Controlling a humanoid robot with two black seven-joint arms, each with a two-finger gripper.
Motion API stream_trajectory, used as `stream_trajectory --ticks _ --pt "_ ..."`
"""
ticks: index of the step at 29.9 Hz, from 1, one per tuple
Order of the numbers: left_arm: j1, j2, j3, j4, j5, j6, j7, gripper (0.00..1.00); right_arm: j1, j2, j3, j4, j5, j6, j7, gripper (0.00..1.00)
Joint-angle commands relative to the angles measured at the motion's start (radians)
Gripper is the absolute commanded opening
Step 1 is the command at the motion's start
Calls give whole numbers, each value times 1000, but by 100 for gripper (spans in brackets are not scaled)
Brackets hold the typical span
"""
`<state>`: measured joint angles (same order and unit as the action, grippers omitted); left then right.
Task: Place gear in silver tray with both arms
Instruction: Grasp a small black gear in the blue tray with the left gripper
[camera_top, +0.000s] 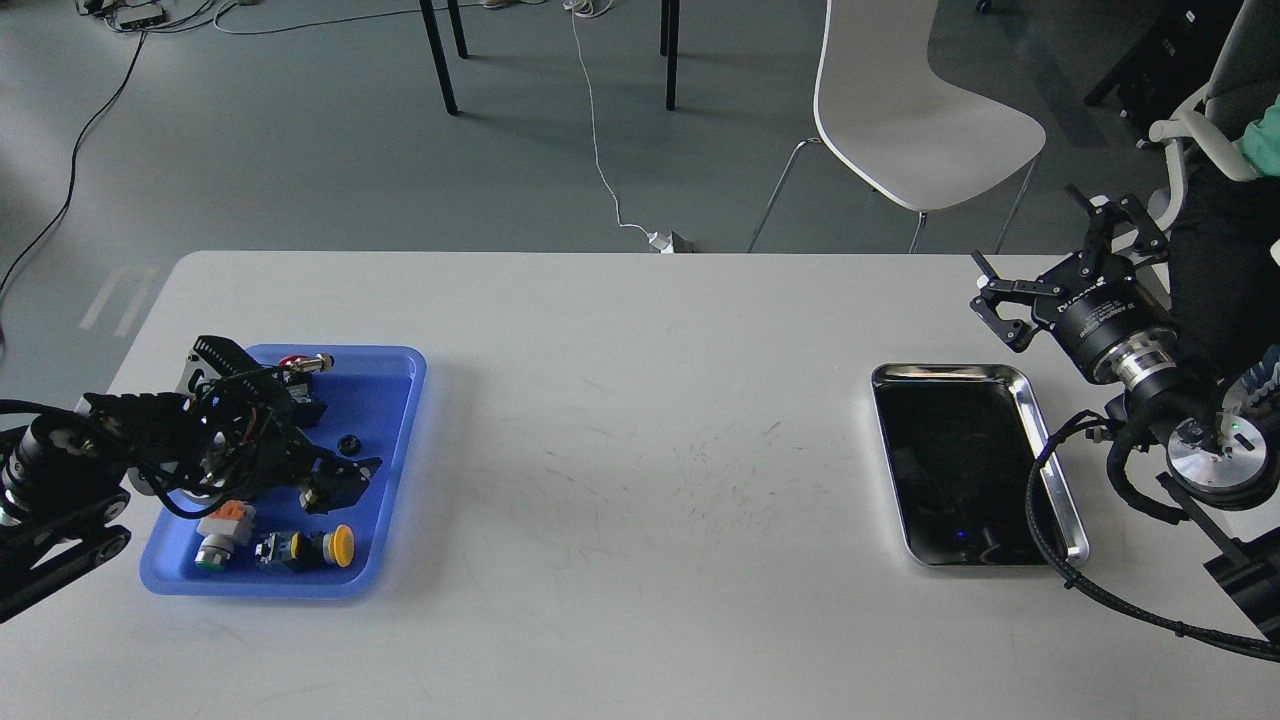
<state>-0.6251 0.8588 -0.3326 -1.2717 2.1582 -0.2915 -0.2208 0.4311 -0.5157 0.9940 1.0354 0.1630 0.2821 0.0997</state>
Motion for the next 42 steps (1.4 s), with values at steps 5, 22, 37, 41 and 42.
stream_trajectory --ticks 5,22,37,41,42 --pt "-19 -15 15 31 -9 -6 -8 89 -2 0 0 -1 0 0 0 99" --pt "-35 -35 17 52 -17 -35 -23 69 0 0 0 -6 -5 0 0 99" --pt "-44 -60 26 69 -17 -64 -25 62 -2 0 0 -8 -7 0 0 99" --pt "-48 -69 30 80 -17 -69 -25 57 -2 0 0 -8 -7 0 0 99" --pt "-48 -70 30 89 -14 -69 -25 56 -2 0 0 -8 -7 0 0 99"
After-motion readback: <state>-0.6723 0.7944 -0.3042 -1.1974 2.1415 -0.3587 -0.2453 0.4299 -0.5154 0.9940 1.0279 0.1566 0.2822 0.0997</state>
